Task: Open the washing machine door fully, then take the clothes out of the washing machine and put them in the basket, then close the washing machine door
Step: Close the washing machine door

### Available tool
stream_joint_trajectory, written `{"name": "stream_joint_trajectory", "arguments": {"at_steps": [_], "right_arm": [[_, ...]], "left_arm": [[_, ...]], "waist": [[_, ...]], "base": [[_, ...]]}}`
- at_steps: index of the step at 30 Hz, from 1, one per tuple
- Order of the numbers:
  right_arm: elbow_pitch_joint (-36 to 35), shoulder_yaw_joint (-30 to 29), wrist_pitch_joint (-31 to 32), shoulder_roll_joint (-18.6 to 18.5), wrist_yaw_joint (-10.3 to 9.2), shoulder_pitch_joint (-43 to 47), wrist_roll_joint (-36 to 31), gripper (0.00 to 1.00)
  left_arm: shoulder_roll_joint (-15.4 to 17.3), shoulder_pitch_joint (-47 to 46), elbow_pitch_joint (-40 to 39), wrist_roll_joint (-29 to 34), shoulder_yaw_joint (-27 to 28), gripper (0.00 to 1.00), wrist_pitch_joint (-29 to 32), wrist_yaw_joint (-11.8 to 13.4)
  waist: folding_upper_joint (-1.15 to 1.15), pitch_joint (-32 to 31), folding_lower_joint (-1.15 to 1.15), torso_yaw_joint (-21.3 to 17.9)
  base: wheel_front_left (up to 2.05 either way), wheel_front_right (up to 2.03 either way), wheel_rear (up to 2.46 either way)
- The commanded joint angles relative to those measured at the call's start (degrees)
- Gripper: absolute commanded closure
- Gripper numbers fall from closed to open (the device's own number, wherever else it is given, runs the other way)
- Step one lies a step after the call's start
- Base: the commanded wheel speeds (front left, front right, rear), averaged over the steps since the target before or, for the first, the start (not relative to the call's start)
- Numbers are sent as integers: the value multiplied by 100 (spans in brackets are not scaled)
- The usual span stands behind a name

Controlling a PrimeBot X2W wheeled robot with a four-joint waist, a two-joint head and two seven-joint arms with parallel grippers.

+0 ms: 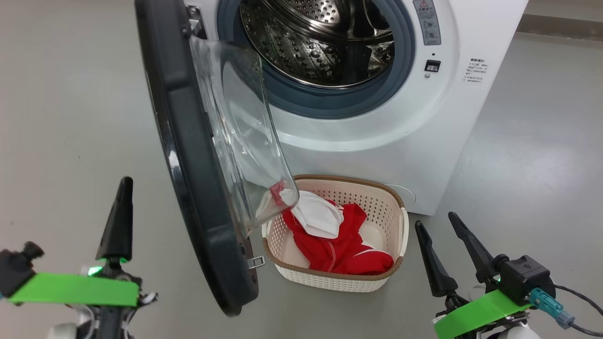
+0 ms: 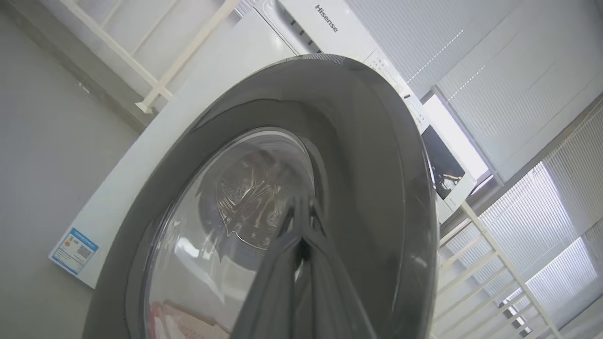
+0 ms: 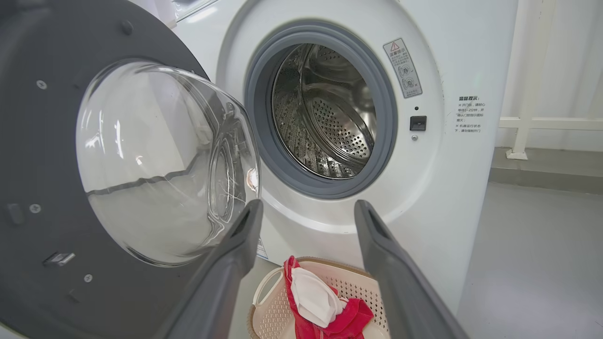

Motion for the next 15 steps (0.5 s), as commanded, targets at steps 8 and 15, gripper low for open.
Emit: {"name": "stream_joint_trajectory", "arguments": {"at_steps": [8,15], "right_arm": [[-133,149,-37,-25,36,-241,0,0],[-135,148,-37,-25,36,-274,-6,0]], "left_arm": [[-32,-505,-305,-1647,654,100,988,505],[17,-425,-668,-2590,673,100,1920,909]], "waist": [[0,67,0,-71],[0,119,0,-122]], "base": [[0,0,0],[0,0,0]]}}
